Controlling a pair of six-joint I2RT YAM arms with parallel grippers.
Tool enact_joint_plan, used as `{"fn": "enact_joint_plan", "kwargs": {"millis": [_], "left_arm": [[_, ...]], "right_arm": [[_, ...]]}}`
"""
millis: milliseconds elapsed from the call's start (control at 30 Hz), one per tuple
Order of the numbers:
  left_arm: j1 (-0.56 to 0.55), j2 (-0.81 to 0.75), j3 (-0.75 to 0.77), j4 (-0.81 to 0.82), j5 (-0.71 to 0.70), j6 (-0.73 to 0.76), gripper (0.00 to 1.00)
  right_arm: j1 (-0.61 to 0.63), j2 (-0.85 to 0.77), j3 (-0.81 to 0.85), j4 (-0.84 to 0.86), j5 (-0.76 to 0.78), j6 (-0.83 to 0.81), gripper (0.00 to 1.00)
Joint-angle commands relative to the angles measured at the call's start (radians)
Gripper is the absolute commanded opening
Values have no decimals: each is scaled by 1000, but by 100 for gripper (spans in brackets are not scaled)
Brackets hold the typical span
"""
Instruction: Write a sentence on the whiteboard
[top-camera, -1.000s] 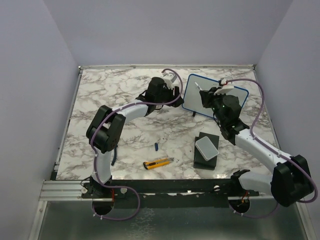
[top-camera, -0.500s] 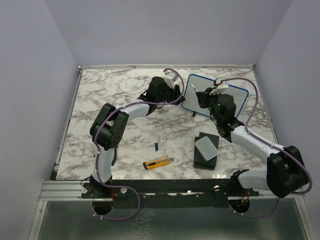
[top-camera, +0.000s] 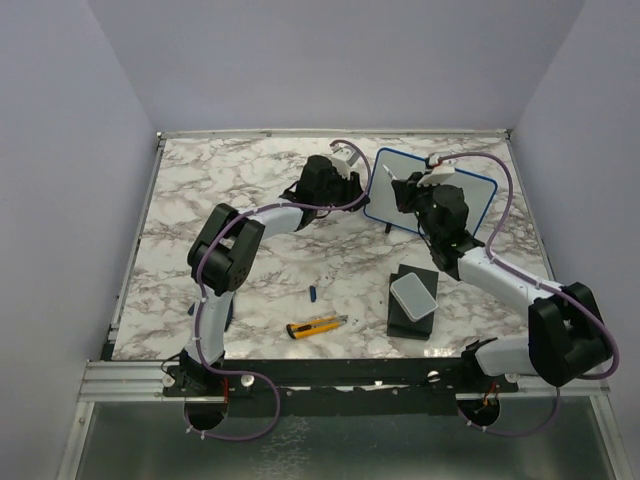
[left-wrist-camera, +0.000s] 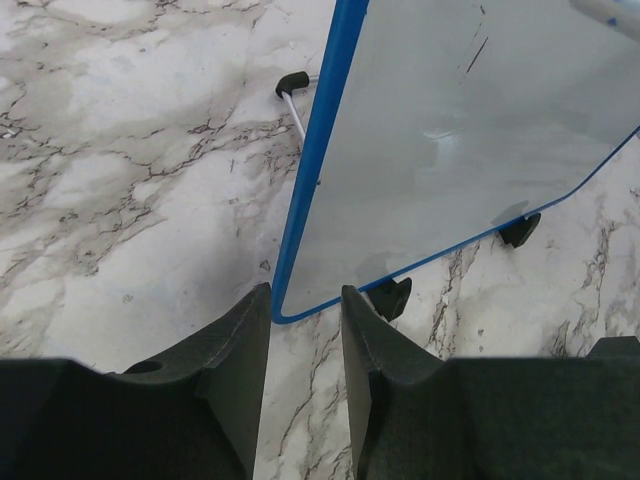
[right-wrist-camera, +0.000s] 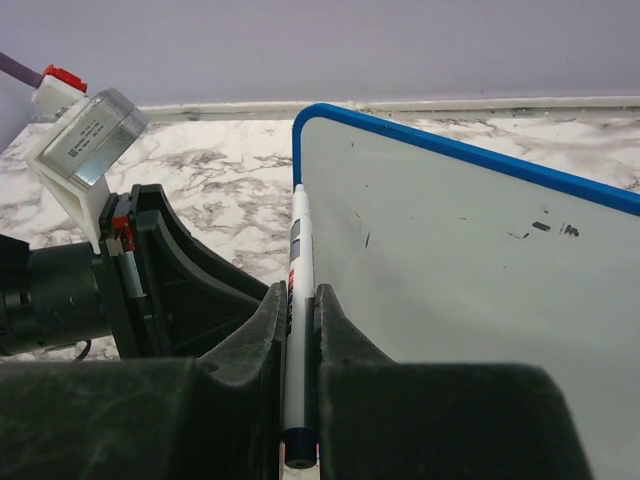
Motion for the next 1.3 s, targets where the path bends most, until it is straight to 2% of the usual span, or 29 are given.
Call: {"fn": "enact_joint_plan", "kwargs": {"millis": [0, 567, 1267], "left_arm": [[4, 27, 46, -1, 10, 25, 35], [-6, 15, 30, -22, -13, 61, 32], [-7, -2, 25, -28, -24, 75, 32]], "right_arm": [[-6, 24, 35, 36, 39, -25, 1], [-6, 65, 26, 54, 75, -39, 0], [-6, 70, -30, 47, 49, -22, 0]]}}
